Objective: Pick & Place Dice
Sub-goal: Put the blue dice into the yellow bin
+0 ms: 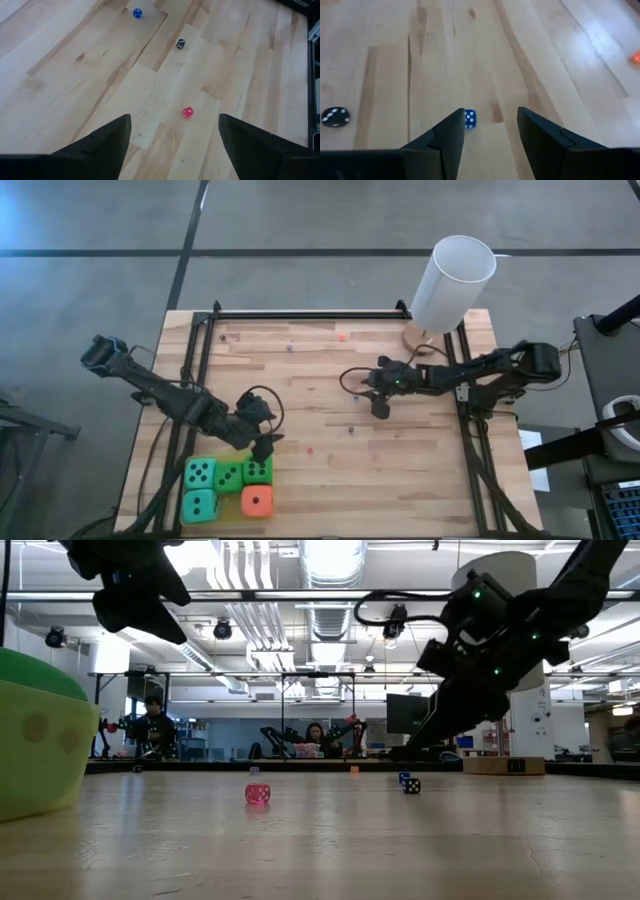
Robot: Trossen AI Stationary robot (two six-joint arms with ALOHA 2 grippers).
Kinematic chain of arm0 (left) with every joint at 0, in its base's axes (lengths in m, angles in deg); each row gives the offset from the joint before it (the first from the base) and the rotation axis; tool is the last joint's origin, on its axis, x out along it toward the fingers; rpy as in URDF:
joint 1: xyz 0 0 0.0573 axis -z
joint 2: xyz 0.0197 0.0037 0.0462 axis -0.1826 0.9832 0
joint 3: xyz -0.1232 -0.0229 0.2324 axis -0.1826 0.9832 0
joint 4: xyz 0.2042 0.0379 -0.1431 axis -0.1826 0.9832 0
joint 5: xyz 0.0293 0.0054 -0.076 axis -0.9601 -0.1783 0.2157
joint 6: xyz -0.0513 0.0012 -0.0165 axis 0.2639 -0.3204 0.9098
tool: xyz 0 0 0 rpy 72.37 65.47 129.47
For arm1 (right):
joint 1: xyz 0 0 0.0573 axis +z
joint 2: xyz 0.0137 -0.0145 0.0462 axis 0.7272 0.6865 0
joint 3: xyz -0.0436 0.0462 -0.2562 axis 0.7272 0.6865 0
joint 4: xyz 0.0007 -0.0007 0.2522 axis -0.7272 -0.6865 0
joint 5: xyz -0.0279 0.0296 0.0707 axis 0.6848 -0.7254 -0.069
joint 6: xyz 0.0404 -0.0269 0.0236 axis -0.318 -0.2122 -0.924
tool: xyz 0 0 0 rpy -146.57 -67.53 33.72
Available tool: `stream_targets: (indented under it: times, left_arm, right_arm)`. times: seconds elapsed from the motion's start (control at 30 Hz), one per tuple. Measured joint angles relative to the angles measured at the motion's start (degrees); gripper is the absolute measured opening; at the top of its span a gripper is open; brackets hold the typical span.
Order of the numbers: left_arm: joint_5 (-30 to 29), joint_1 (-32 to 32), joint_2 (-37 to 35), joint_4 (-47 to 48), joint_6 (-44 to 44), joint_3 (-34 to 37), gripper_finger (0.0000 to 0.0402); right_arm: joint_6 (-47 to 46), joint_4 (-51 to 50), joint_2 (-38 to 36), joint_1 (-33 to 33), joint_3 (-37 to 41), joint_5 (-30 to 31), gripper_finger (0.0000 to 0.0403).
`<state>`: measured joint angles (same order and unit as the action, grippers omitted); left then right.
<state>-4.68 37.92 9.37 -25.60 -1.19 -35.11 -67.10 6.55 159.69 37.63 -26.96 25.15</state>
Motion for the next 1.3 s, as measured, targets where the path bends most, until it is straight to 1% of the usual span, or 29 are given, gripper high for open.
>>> stream_targets:
  times: [0.2,0.5,0.67,0.9,1.07,1.23,1.3]
  left_arm:
    - [0.0,0.0,0.0,0.0,0.0,0.0,0.0305]
    - [0.0,0.0,0.0,0.0,0.0,0.0,0.0299]
    - [0.0,0.0,0.0,0.0,0.0,0.0,0.0304]
    - [0.0,0.0,0.0,0.0,0.1,0.0,0.0306]
    - [0.0,0.0,0.0,0.1,0.1,0.0,0.0300]
    - [0.0,0.0,0.0,0.1,0.1,0.0,0.0300]
    - [0.0,0.0,0.0,0.1,0.1,0.0,0.0303]
  right_arm:
    - [0.3,6.4,5.1,-0.2,-0.2,0.0,0.0180]
    - [-0.2,6.6,9.0,-0.3,-1.3,-0.5,0.0180]
    - [-0.3,6.4,9.2,-0.3,-1.8,-0.5,0.0180]
    - [-1.4,6.2,7.1,-0.3,-1.5,-0.9,0.0180]
    - [-2.2,6.3,7.3,-0.1,-1.6,-5.8,0.0180]
    - [-1.0,6.3,8.2,0.1,-1.6,-5.8,0.0180]
    - [-1.0,6.5,8.4,0.1,-1.6,-4.7,0.0180]
